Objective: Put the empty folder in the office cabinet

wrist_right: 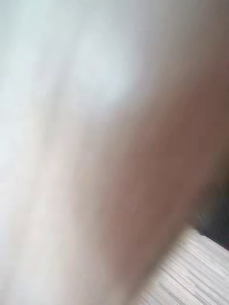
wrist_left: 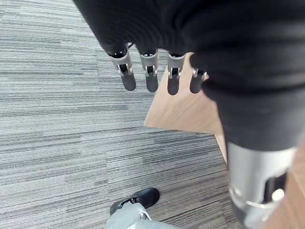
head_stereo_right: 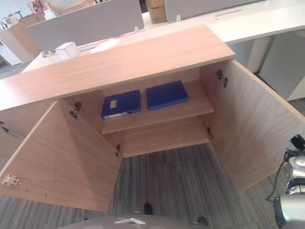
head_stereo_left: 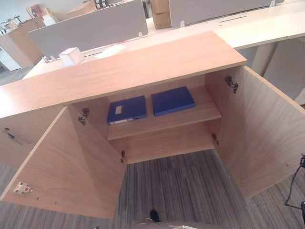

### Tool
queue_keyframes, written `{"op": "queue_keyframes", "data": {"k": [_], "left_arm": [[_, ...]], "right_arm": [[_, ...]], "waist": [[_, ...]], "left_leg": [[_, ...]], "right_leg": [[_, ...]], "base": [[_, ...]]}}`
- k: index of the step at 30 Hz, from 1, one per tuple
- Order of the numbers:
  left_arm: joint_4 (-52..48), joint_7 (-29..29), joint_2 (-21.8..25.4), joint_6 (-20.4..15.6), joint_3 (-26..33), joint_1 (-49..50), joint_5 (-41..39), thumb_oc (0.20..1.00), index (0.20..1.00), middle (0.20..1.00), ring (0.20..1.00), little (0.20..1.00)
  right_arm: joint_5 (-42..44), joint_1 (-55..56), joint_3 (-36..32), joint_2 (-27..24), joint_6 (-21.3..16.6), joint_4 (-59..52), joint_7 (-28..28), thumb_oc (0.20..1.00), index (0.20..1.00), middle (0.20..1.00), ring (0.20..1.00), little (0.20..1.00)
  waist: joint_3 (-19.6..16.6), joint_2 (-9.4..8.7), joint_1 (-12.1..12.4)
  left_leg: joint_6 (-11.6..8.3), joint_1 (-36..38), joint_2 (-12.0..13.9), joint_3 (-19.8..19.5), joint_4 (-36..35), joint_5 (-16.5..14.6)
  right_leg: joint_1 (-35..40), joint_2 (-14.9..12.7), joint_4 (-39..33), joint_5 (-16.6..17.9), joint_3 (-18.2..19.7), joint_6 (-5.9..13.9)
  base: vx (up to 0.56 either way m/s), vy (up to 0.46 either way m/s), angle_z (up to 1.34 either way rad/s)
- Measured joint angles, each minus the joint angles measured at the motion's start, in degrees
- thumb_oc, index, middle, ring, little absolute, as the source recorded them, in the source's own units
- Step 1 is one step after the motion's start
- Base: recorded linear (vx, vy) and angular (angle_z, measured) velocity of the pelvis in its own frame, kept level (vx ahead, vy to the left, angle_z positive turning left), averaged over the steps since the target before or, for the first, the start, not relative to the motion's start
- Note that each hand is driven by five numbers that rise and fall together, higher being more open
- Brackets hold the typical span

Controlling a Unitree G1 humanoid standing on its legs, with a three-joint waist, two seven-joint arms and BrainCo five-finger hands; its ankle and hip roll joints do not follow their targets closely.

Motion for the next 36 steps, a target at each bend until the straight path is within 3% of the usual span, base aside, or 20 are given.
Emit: {"op": "queue_keyframes", "data": {"k": [3, 9, 15, 16, 17, 18, 21, 22, 23, 24, 25, 26, 27, 30, 31, 36], "left_arm": [[0.93, -0.09, 0.01, -0.18, 0.58, 0.04, 0.53, 1.0, 1.0, 1.0, 1.0, 1.0], [3.66, -0.19, -0.13, -0.46, 3.12, -0.22, 3.34, 1.0, 1.0, 1.0, 1.0, 1.0], [4.39, -0.01, -0.28, -0.56, 6.76, -1.17, 4.14, 1.0, 1.0, 1.0, 1.0, 1.0], [4.43, 0.1, -0.27, -0.61, 6.99, -2.56, 4.0, 1.0, 1.0, 1.0, 1.0, 1.0], [4.59, 0.15, 0.0, -0.73, 7.1, -4.42, 3.73, 1.0, 1.0, 1.0, 1.0, 1.0], [4.96, 0.15, -0.01, -0.74, 7.13, -6.0, 3.68, 1.0, 1.0, 1.0, 1.0, 1.0], [4.95, 0.21, 0.01, -1.02, 6.98, -7.67, 3.64, 1.0, 1.0, 1.0, 1.0, 1.0], [5.85, 0.28, 0.04, -1.01, 6.95, -7.67, 3.66, 1.0, 1.0, 1.0, 1.0, 1.0], [6.93, 0.37, 0.12, -0.95, 7.07, -7.57, 3.67, 1.0, 1.0, 1.0, 1.0, 1.0], [6.93, 0.37, 0.12, -0.95, 7.07, -7.57, 3.67, 1.0, 1.0, 1.0, 1.0, 1.0], [7.14, 0.72, 0.17, -0.8, 7.09, -6.53, 3.67, 1.0, 1.0, 1.0, 1.0, 1.0], [6.87, 1.08, 0.49, -0.93, 7.11, -5.78, 3.67, 1.0, 1.0, 1.0, 1.0, 1.0], [6.8, 1.37, 1.44, -0.83, 7.17, -5.82, 3.66, 1.0, 1.0, 1.0, 1.0, 1.0], [5.3, 1.44, 4.58, -0.8, 7.33, -5.42, 3.57, 1.0, 1.0, 1.0, 1.0, 1.0], [5.3, 1.44, 4.58, -0.8, 7.33, -5.42, 3.57, 1.0, 1.0, 1.0, 1.0, 1.0], [2.42, 2.26, 7.13, -0.81, 8.25, -7.5, 3.33, 1.0, 1.0, 1.0, 1.0, 1.0]], "right_arm": [[2.12, 4.68, 1.74, 0.67, -0.15, -7.19, 4.1, 1.0, 1.0, 1.0, 1.0, 1.0], [4.2, 11.04, 7.18, 2.48, 0.08, -19.57, 5.65, 1.0, 1.0, 1.0, 1.0, 1.0], [3.09, 13.81, 17.95, 6.4, -0.21, -34.01, 12.52, 1.0, 1.0, 1.0, 1.0, 1.0], [1.85, 13.7, 21.58, 8.87, -0.28, -35.83, 14.49, 1.0, 1.0, 1.0, 1.0, 1.0], [1.7, 13.19, 25.23, 12.73, -0.32, -38.27, 15.3, 1.0, 1.0, 1.0, 1.0, 1.0], [1.71, 11.15, 25.78, 15.44, -0.32, -37.97, 15.47, 1.0, 1.0, 1.0, 1.0, 1.0], [-0.47, 7.99, 28.52, 15.79, -0.43, -38.31, 18.18, 1.0, 1.0, 1.0, 1.0, 1.0], [-0.88, 6.37, 29.55, 16.06, -0.41, -38.26, 18.95, 1.0, 1.0, 1.0, 1.0, 1.0], [-0.87, 5.48, 29.84, 16.72, -0.41, -38.27, 19.02, 1.0, 1.0, 1.0, 1.0, 1.0], [-0.87, 5.48, 29.84, 16.72, -0.41, -38.27, 19.02, 1.0, 1.0, 1.0, 1.0, 1.0], [-1.0, 4.52, 30.19, 17.01, -0.37, -37.98, 19.2, 1.0, 1.0, 1.0, 1.0, 1.0], [-1.61, 2.59, 30.67, 17.42, -0.17, -36.85, 18.98, 1.0, 1.0, 1.0, 1.0, 1.0], [-2.47, 0.45, 31.2, 18.51, -0.15, -35.28, 18.97, 1.0, 1.0, 1.0, 1.0, 1.0], [-3.68, -5.7, 31.66, 23.94, 0.03, -29.83, 18.8, 1.0, 1.0, 1.0, 1.0, 1.0], [-3.68, -5.7, 31.66, 23.94, 0.03, -29.83, 18.8, 1.0, 1.0, 1.0, 1.0, 1.0], [-5.14, -17.26, 27.56, 29.31, 0.06, -16.15, 15.98, 1.0, 1.0, 1.0, 1.0, 1.0]], "waist": [[0.11, -0.3, -0.4], [0.08, -0.51, -1.37], [0.0, -1.99, -1.71], [0.18, -3.01, -0.81], [0.63, -5.08, 1.22], [1.54, -5.95, 2.2], [2.85, -7.28, 3.29], [3.44, -8.31, 4.17], [3.55, -8.48, 4.38], [3.55, -8.48, 4.38], [3.27, -8.5, 4.39], [2.64, -8.02, 5.06], [2.39, -9.55, 5.83], [1.67, -13.11, 10.19], [1.67, -13.11, 10.19], [1.52, -13.97, 16.08]], "left_leg": [[0.01, 0.11, 0.13, 0.09, 0.0, 0.15], [-0.26, 0.12, 1.14, 0.82, -0.12, -0.01], [-0.78, 0.06, 2.66, 0.62, 0.78, 0.5], [-1.47, -0.54, 2.81, -1.49, 1.89, 0.99], [-3.71, -2.21, 2.51, -5.7, 3.77, 2.49], [-5.11, -3.49, 2.13, -8.83, 5.3, 3.43], [-5.39, -4.91, 1.9, -9.82, 5.76, 4.06], [-5.06, -4.74, 1.8, -9.25, 5.34, 3.11], [-3.49, -4.39, 2.07, -7.6, 4.48, 1.71], [-3.49, -4.39, 2.07, -7.6, 4.48, 1.71], [-3.45, -3.11, 1.86, -6.21, 2.56, 1.29], [-1.72, -1.96, 1.23, -5.28, -0.42, -0.19], [-1.35, -2.23, -0.11, -5.34, -1.58, 0.1], [0.87, -2.98, -3.66, -6.81, -1.01, 0.04], [0.87, -2.98, -3.66, -6.81, -1.01, 0.04], [1.75, -5.22, -5.51, -10.87, -0.92, 0.14]], "right_leg": [[0.01, 0.08, -0.01, 0.05, 0.02, 0.05], [-0.02, 0.91, -0.01, -0.31, 0.14, -0.54], [-0.09, 2.03, -0.02, -0.43, 0.73, -1.44], [-0.59, 1.88, -0.01, -0.8, 0.68, -2.28], [-1.52, 1.4, 0.0, -0.63, 1.3, -2.84], [-1.48, 0.94, 0.02, 0.06, 1.0, -3.26], [-1.45, 0.25, 0.02, 0.6, -1.21, -4.05], [-1.03, -0.19, -0.02, 0.63, -2.24, -4.06], [-0.16, -0.36, -0.01, 0.48, -3.48, -4.04], [-0.16, -0.36, -0.01, 0.48, -3.48, -4.04], [0.85, -0.66, -0.02, -0.2, -5.24, -3.0], [1.11, -1.08, -0.01, -0.35, -6.21, -1.84], [0.7, -2.08, 0.02, -0.25, -6.47, -1.01], [0.86, -4.56, 0.39, 0.59, -6.97, 0.15], [0.86, -4.56, 0.39, 0.59, -6.97, 0.15], [0.82, -5.8, 0.39, 0.62, -7.89, 0.06]], "base": [[-0.01, -0.007, -0.01], [0.0, -0.022, -0.08], [-0.02, -0.002, -0.02], [-0.06, 0.009, -0.05], [-0.09, 0.031, -0.02], [-0.06, 0.033, -0.1], [0.03, 0.091, 0.36], [0.11, 0.208, 0.38], [0.07, 0.131, 0.26], [0.06, 0.152, 0.48], [0.05, 0.091, 0.52], [0.07, 0.136, 0.74], [0.07, 0.131, 0.45], [0.03, 0.102, 0.31], [0.01, 0.064, 0.31], [0.01, 0.066, 0.49]]}}
